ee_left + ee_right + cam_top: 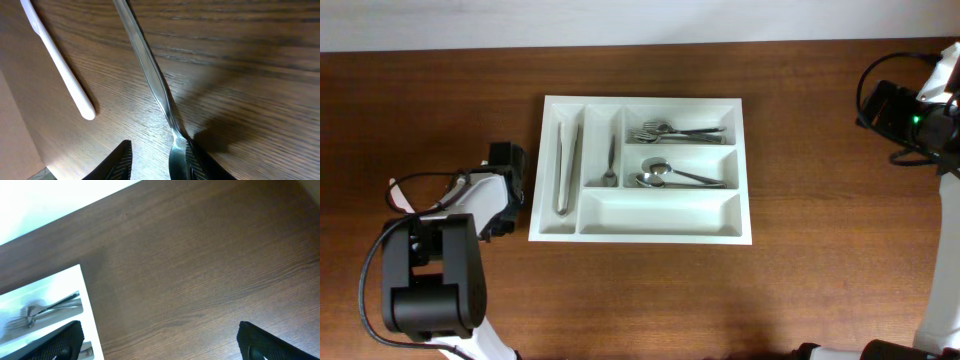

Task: Pack container
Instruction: 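Grasp the metal spoon with the left gripper and lift it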

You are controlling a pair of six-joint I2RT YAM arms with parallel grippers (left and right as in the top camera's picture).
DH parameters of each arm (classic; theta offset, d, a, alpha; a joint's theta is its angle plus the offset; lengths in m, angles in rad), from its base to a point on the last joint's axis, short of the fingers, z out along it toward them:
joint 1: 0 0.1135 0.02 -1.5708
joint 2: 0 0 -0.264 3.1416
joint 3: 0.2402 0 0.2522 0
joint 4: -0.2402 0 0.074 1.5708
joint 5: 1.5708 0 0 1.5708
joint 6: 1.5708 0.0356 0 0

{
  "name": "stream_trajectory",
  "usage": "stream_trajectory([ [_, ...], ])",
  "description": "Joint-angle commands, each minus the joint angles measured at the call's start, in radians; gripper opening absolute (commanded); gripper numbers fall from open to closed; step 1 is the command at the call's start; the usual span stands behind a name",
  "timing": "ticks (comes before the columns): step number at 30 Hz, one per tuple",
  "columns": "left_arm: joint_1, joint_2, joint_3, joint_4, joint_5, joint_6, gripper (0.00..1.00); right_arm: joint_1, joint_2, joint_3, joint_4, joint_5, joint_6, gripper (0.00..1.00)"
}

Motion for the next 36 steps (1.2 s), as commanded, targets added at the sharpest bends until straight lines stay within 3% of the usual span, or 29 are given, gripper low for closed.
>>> stream_trajectory([
  [1, -0.003, 0.016, -0.005, 0.000, 0.032, 0.008, 0.37, -0.006, 0.000, -0.005, 0.001, -0.005, 0.008, 0.99],
  [9, 0.004, 0.016, 0.077, -0.006, 0.012, -0.003, 0.38, -0.006, 0.000, -0.005, 0.001, -0.005, 0.008, 0.99],
  [14, 0.005, 0.008, 0.174, -0.100, -0.102, -0.003, 0.38, -0.006, 0.000, -0.005, 0.001, -0.005, 0.008, 0.99],
  [18, 0.001, -0.017, 0.222, -0.166, -0.046, 0.039, 0.38, -0.006, 0.000, -0.005, 0.001, -0.005, 0.008, 0.99],
  [22, -0.033, -0.029, 0.223, -0.204, 0.036, 0.052, 0.38, -0.006, 0.000, -0.005, 0.001, -0.005, 0.008, 0.99],
  [26, -0.097, -0.029, 0.211, -0.206, 0.034, 0.039, 0.38, -0.006, 0.000, -0.005, 0.001, -0.005, 0.008, 0.99],
  [30, -0.149, -0.029, 0.186, -0.224, 0.022, -0.011, 0.45, -0.006, 0.000, -0.005, 0.001, -0.005, 0.008, 0.99],
  [36, -0.153, -0.029, 0.138, -0.240, 0.005, -0.089, 0.47, -0.006, 0.000, -0.005, 0.001, -0.005, 0.008, 0.99],
])
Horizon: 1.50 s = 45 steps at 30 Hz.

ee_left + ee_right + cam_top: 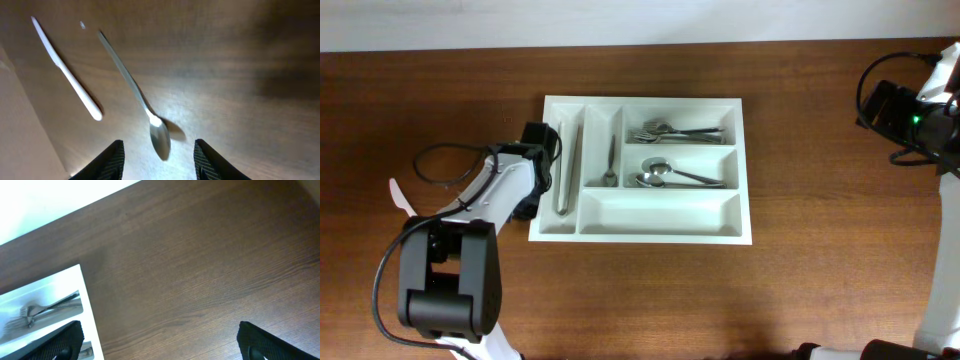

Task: Pack container
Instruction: 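Grasp the metal spoon with the left gripper and lift it, then carry the spoon with the left gripper over the tray's left side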

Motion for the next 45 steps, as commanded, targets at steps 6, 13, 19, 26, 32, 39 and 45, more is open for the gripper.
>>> stream_trajectory([
  [6, 0.007, -0.025, -0.079, -0.029, -0.011, -0.108, 0.47, -0.006, 0.000, -0.005, 0.001, -0.005, 0.008, 0.99],
  [13, 0.008, -0.025, -0.139, -0.012, -0.039, -0.161, 0.47, -0.006, 0.000, -0.005, 0.001, -0.005, 0.008, 0.99],
  [19, 0.044, -0.025, -0.152, -0.003, -0.053, -0.160, 0.47, -0.006, 0.000, -0.005, 0.001, -0.005, 0.008, 0.99],
  [26, 0.107, -0.025, -0.189, 0.070, -0.047, -0.154, 0.45, -0.006, 0.000, -0.005, 0.001, -0.005, 0.008, 0.99],
  [32, 0.114, -0.025, -0.189, 0.129, -0.014, -0.088, 0.41, -0.006, 0.000, -0.005, 0.001, -0.005, 0.008, 0.99],
  [39, 0.114, -0.024, -0.190, 0.181, 0.002, -0.047, 0.33, -0.006, 0.000, -0.005, 0.001, -0.005, 0.008, 0.99],
  [45, 0.114, -0.019, -0.192, 0.187, 0.001, -0.046, 0.32, -0.006, 0.000, -0.005, 0.001, -0.005, 0.008, 0.99],
])
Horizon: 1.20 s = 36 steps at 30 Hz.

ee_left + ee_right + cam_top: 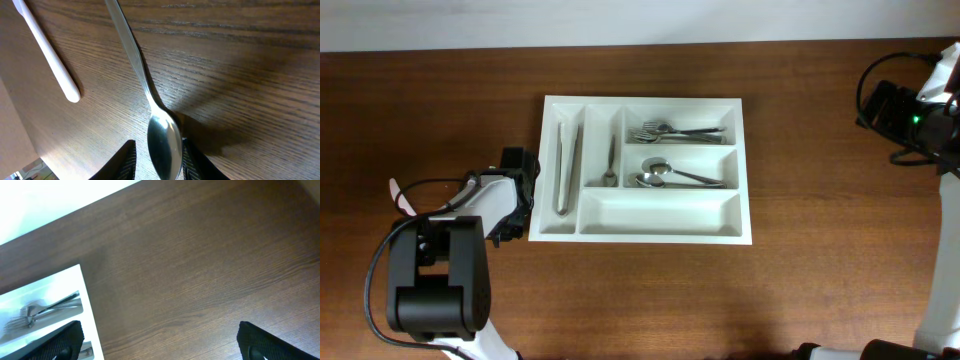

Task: Pack container
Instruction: 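Carry the spoon with the left gripper over the tray's left side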

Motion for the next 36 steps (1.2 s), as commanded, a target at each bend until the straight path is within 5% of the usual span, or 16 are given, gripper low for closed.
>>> stream_trajectory([
  [1, 0.002, -0.014, -0.009, 0.005, 0.012, 0.025, 0.32, -0.006, 0.000, -0.005, 0.001, -0.005, 0.007, 0.99],
  [20, 0.002, 0.035, -0.009, 0.012, 0.012, 0.057, 0.02, -0.006, 0.000, -0.005, 0.001, -0.005, 0.007, 0.99],
  [27, 0.002, 0.035, -0.009, 0.016, -0.009, 0.056, 0.02, -0.006, 0.000, -0.005, 0.001, -0.005, 0.007, 0.99],
  [36, -0.054, 0.025, 0.002, -0.019, -0.246, -0.026, 0.02, -0.006, 0.000, -0.005, 0.001, -0.005, 0.007, 0.99],
])
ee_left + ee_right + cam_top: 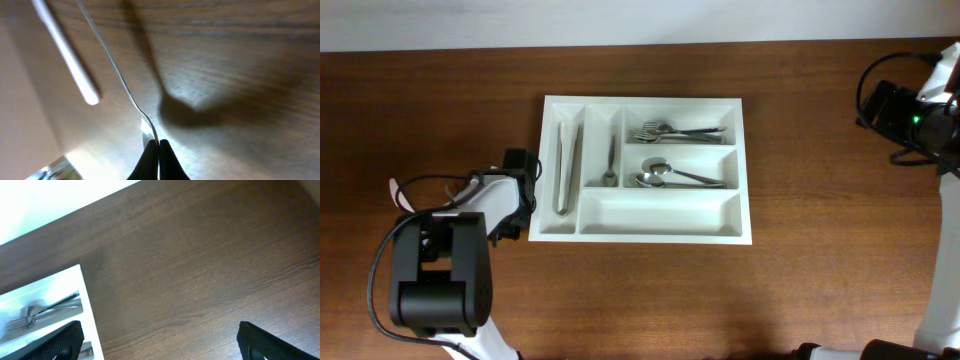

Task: Pack container
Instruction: 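Carry the spoon with the left gripper over the tray's left side, then lower the spoon into the narrow left-middle compartment and release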

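Observation:
In the left wrist view my left gripper (159,150) is shut on the bowl end of a metal spoon (112,70). The spoon shows edge-on, with its handle running up and to the left and its shadow apart from it on the wood. In the overhead view the left gripper (515,192) sits just left of the white cutlery tray (640,238). My right gripper (160,342) is open over bare wood at the far right (892,110), holding nothing.
A white plastic knife (65,50) lies beside the spoon, left of the tray. The tray holds tongs (565,165), a single utensil (610,165), forks (675,131) and spoons (670,177); its long front compartment (660,212) holds nothing.
The left gripper's fingers were apart on either side of the spoon bowl, which lay flat on the table. Now they are shut on it and the spoon is turned edge-on. The right arm is unchanged.
At first the left gripper was low at the spoon's bowl left of the tray. Then it was higher and closer to the tray, open, with the spoon lying on the table. Later it was low again astride the bowl, and now it grips the spoon.

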You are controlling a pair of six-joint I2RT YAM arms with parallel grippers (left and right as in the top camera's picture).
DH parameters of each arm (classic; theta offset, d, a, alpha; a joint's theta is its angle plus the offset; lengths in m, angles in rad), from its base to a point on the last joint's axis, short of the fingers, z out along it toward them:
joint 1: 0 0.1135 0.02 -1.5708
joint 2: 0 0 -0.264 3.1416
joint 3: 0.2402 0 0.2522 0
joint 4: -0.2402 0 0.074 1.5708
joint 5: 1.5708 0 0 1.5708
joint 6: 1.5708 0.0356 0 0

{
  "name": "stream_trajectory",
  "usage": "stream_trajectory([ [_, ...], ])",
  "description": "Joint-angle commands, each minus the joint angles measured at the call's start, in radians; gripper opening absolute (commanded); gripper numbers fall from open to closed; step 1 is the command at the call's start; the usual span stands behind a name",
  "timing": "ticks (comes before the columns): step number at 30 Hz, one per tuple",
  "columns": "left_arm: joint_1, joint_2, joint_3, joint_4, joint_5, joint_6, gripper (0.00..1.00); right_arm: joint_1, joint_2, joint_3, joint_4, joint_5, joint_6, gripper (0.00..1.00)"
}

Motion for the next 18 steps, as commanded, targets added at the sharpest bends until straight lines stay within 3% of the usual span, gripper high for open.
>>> stream_trajectory([
  [1, -0.052, -0.001, 0.009, -0.021, -0.158, -0.056, 0.02, -0.006, 0.000, -0.005, 0.001, -0.005, 0.008, 0.99],
  [7, -0.172, -0.080, 0.059, -0.051, -0.238, -0.040, 0.02, -0.006, 0.000, -0.005, 0.001, -0.005, 0.008, 0.99],
  [12, -0.270, -0.192, 0.119, -0.028, -0.230, 0.102, 0.01, -0.006, 0.000, -0.005, 0.001, -0.005, 0.008, 0.99],
  [16, -0.344, -0.293, 0.176, 0.047, -0.148, 0.308, 0.02, -0.006, 0.000, -0.005, 0.001, -0.005, 0.008, 0.99],
  [18, -0.383, -0.329, 0.192, 0.104, -0.119, 0.345, 0.02, -0.006, 0.000, -0.005, 0.001, -0.005, 0.008, 0.99],
])
